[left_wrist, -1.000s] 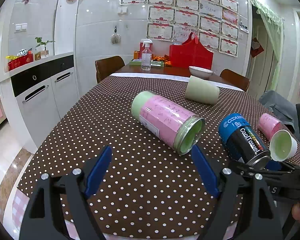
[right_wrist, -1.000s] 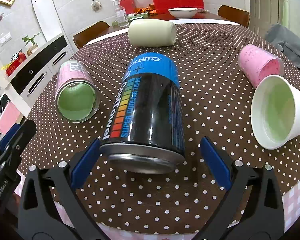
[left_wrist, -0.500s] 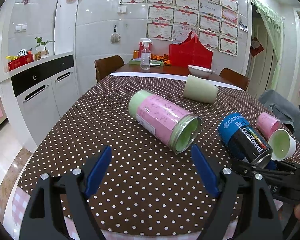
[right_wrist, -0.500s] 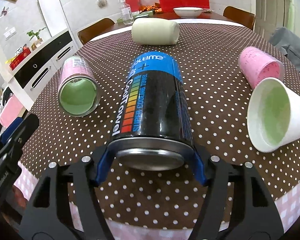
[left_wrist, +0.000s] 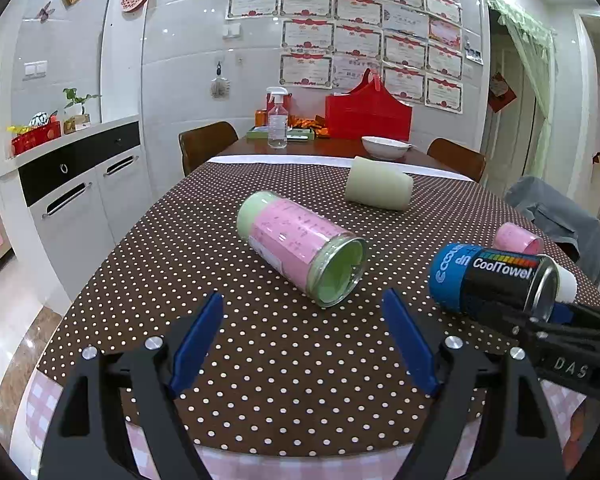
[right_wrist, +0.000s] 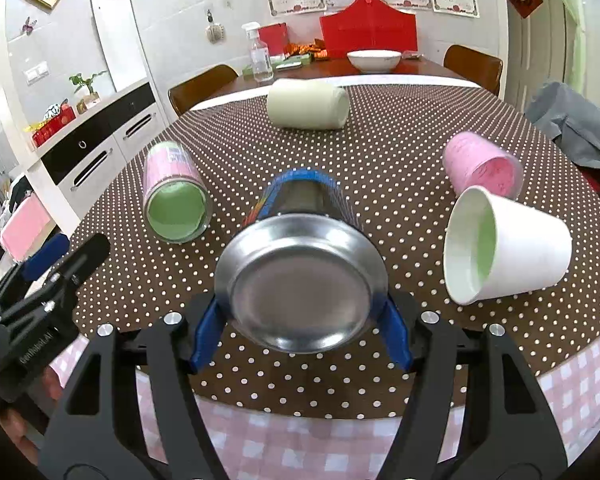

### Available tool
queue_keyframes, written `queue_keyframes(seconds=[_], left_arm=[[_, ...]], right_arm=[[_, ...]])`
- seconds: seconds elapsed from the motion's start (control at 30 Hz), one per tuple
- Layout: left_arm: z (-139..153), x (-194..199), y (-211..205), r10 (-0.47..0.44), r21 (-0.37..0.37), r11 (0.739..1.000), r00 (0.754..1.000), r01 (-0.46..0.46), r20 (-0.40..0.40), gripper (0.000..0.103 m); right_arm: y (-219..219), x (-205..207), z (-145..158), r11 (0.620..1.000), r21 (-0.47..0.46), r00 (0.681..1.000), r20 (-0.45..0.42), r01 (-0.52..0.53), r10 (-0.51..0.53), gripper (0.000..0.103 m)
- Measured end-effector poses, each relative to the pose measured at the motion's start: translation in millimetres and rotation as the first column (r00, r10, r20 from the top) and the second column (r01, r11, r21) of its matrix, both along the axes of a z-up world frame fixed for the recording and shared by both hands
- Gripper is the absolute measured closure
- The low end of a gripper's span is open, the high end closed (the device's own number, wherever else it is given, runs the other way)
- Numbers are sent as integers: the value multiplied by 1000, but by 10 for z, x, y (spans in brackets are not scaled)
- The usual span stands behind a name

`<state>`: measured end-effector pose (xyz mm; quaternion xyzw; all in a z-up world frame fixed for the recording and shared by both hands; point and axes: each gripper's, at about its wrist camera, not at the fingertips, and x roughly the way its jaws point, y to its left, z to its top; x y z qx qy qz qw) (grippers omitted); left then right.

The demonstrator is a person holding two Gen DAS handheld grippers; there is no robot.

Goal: Flip cup upside down
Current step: 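Rotate the held can with the right tool until its silver end faces up, then lower the can upright onto the tablecloth and open the right tool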

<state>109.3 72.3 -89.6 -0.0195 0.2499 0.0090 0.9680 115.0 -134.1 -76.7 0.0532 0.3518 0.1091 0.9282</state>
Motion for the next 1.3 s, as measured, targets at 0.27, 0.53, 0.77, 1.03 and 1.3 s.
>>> queue_keyframes(seconds=[0.27, 0.53, 0.77, 1.03, 1.3], left_arm=[[-6, 49, -46, -8, 3, 1000, 1000, 8, -9, 22], [-34, 195, -16, -15, -19, 1000, 999, 15, -28, 22], [-10, 301, 29, -19, -39, 999, 999, 17, -32, 22], [18, 406, 21, -29, -49, 998, 999, 27, -37, 22], [22, 462, 15, -34, -65, 997, 998, 31, -47, 22]], right_arm=[[1, 103, 60, 1000, 6, 1000, 21, -5, 5, 38], [32, 213, 114, 1000, 15, 999, 40, -7, 6, 38], [62, 334, 147, 1000, 18, 999, 46, -13, 12, 37], [106, 410, 152, 999, 26, 998, 55, -23, 22, 37], [116, 441, 151, 999, 38, 998, 60, -34, 32, 37]])
